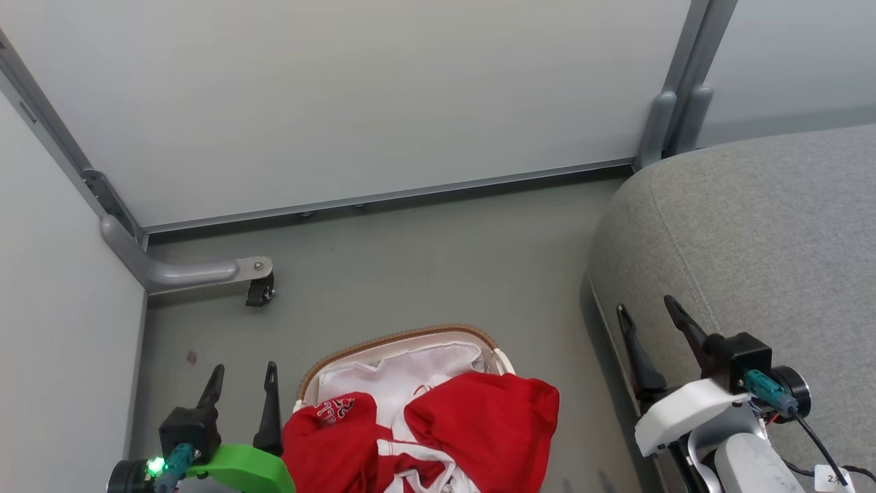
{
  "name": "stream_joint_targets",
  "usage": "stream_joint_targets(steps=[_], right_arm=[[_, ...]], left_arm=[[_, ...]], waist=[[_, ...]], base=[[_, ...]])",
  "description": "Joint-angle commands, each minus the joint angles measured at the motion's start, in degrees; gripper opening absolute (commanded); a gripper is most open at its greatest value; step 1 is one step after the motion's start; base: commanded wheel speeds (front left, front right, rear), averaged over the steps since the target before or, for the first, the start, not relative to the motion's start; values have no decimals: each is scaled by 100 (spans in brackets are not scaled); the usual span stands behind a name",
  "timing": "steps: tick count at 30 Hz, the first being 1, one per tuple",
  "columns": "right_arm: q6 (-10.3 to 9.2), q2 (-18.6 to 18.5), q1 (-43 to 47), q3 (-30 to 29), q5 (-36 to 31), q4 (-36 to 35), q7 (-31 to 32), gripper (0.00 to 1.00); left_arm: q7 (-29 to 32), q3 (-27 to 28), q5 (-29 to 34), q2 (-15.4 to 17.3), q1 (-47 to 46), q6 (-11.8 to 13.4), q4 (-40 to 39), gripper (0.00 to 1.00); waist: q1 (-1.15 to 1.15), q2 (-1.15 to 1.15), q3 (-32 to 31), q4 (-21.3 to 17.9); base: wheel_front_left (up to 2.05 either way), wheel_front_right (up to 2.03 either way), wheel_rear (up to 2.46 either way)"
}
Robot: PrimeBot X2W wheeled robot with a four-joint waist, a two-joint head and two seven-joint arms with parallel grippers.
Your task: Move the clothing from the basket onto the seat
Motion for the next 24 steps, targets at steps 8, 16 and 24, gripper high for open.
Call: stream_joint_targets(steps=[8,16,24], right_arm=[[0,-34,-50,29,-407,35,-129,100],[0,-34,-212,56,-509,-113,-161,100],[-1,-33,-554,71,-449,-297,-161,100]], left_arm=[[-115,80,445,-64,77,-116,211,100],[-147,7,441,-95,-231,-265,418,100],[-146,-221,325,-1,-727,-314,731,100]], waist=[[0,0,60,-55],[0,0,514,-190],[0,0,1233,-380]], base=[[0,0,0],[0,0,0],[0,0,0]])
